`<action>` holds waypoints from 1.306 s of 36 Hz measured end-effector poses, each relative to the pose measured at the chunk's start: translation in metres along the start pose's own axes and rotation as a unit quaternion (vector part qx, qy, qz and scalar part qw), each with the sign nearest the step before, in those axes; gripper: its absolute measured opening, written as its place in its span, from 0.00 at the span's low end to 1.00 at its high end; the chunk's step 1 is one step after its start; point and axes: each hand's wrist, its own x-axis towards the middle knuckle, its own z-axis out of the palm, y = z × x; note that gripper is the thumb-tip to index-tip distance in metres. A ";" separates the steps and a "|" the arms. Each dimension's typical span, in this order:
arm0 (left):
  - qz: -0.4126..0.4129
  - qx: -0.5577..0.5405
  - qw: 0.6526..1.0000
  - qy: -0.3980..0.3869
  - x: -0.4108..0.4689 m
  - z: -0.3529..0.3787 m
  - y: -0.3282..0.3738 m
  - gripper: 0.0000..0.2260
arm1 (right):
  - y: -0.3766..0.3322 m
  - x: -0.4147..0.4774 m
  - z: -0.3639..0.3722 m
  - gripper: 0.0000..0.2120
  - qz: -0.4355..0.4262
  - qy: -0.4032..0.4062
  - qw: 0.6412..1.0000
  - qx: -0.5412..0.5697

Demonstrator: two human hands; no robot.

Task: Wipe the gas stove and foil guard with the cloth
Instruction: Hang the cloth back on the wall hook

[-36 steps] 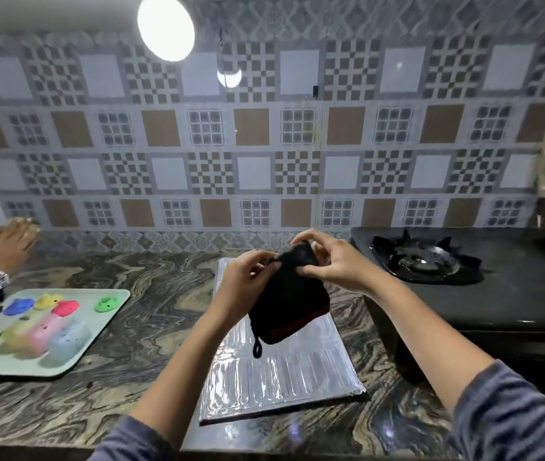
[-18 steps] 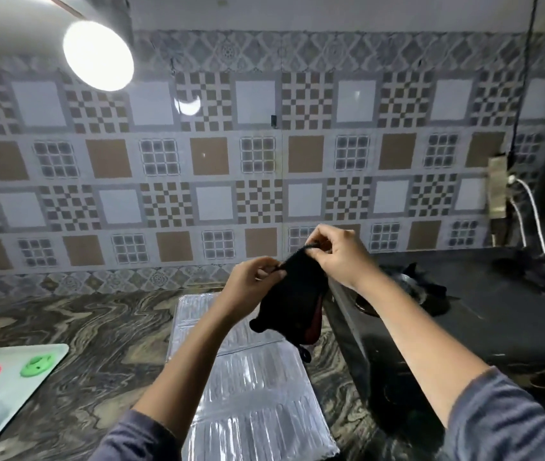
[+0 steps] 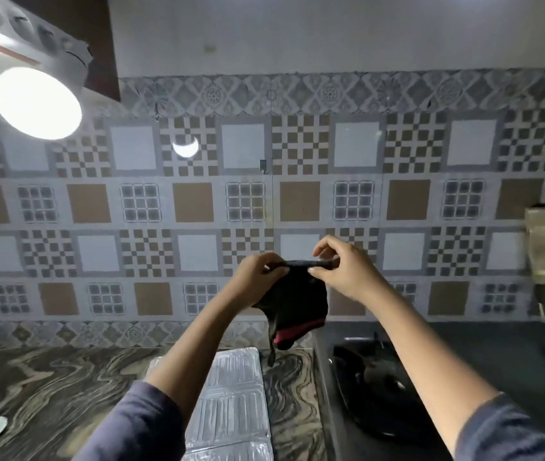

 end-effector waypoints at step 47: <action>0.108 -0.135 0.921 0.348 0.287 -0.005 -0.147 0.12 | 0.069 0.326 0.127 0.14 -0.169 0.279 0.945 0.032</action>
